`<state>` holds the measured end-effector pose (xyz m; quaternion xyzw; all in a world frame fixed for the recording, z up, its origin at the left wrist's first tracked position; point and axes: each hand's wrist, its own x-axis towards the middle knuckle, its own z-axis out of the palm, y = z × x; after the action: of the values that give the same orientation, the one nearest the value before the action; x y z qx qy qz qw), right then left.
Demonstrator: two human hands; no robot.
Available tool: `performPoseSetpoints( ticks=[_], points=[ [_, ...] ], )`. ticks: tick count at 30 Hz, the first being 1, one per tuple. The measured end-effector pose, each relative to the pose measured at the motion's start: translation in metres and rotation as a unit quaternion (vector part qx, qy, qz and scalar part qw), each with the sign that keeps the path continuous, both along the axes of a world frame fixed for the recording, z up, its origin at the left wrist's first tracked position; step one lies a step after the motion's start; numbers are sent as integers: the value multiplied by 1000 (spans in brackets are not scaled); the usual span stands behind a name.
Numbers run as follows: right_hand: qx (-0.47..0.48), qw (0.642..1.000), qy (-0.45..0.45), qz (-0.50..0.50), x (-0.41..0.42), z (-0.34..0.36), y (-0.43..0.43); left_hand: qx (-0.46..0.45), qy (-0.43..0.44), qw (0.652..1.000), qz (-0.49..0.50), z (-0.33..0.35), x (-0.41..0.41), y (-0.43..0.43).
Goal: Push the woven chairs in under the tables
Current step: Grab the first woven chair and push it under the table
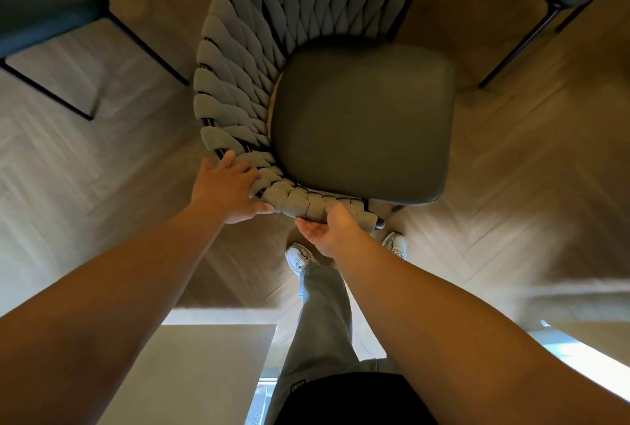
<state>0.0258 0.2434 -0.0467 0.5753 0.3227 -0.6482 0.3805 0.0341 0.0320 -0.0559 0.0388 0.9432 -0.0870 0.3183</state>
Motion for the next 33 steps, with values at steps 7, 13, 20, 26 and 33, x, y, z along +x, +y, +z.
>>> performPoseSetpoints(
  ticks=[7,13,20,26,33],
  points=[
    [15,998,-35,55,10,3,21,9,-27,998,64,6,35,26],
    [118,983,4,138,1,2,60,35,-9,993,116,3,49,75],
    [202,971,12,128,7,-2,50,27,9,994,101,6,49,82],
    [189,970,52,144,23,-4,55,104,-32,993,51,15,41,56],
    [102,967,91,216,29,21,50,160,-53,981,95,59,23,19]
  ],
)
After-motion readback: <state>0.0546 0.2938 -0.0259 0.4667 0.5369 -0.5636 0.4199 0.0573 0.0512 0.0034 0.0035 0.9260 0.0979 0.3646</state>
